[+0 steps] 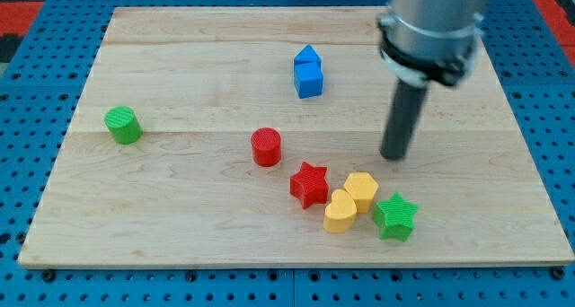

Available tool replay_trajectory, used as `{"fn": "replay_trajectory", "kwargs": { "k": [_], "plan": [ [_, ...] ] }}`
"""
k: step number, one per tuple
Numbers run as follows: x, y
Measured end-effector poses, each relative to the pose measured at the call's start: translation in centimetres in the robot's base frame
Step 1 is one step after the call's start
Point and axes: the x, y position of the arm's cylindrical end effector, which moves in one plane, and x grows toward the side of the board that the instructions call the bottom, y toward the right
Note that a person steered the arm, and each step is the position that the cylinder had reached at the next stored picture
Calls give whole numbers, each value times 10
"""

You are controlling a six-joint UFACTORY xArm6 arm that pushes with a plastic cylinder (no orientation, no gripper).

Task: Separate the green star from the yellow blocks

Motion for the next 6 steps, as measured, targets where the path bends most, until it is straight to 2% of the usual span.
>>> {"fn": "replay_trajectory", "kwargs": {
  "k": [1, 2, 3, 5, 6],
  "plan": [
    [43, -57],
    [44, -81],
    [44, -65],
    [33, -107],
    [33, -100]
  ]
}}
